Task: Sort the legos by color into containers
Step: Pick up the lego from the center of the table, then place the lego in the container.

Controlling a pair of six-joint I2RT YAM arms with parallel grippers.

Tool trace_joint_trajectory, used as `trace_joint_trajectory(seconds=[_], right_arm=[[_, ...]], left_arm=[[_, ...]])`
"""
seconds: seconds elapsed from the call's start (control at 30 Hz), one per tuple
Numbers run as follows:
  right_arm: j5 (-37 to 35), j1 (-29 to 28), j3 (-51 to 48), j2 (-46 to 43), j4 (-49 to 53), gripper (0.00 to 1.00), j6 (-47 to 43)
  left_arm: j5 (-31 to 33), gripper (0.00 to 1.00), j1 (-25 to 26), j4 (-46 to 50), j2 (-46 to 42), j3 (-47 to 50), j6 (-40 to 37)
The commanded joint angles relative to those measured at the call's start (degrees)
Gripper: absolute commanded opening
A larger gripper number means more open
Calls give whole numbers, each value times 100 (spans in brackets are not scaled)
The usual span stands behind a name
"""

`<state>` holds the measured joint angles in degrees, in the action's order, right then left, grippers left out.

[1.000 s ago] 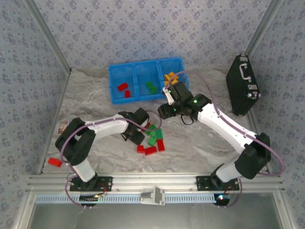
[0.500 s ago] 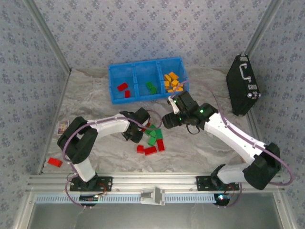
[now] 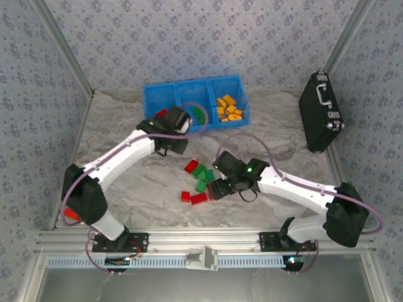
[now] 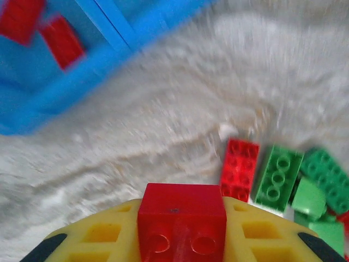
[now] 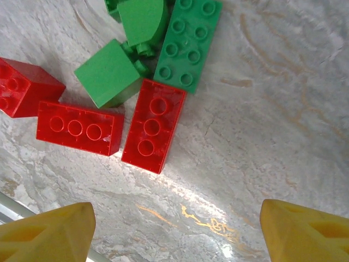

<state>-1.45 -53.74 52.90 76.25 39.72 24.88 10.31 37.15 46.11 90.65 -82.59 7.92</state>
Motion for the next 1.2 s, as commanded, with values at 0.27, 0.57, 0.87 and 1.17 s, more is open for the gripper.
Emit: trace_joint_trajectory(seconds=[0.27, 0.57, 0.87, 1.17], right_arm=[[-355, -573, 332, 1140, -382, 80, 241], [-487, -761, 462, 1386, -387, 80, 311], [-496, -788, 503, 1482, -369, 80, 288], [-537, -788, 406, 1411, -403, 80, 298]], left_arm=[[59, 27, -1226, 170, 1174, -2238, -631], [-215, 29, -1795, 271, 2809, -3370, -578], [-172, 31, -1895, 496, 4042, -4345, -417], [-299, 46, -1904, 540, 4605, -4517, -192]])
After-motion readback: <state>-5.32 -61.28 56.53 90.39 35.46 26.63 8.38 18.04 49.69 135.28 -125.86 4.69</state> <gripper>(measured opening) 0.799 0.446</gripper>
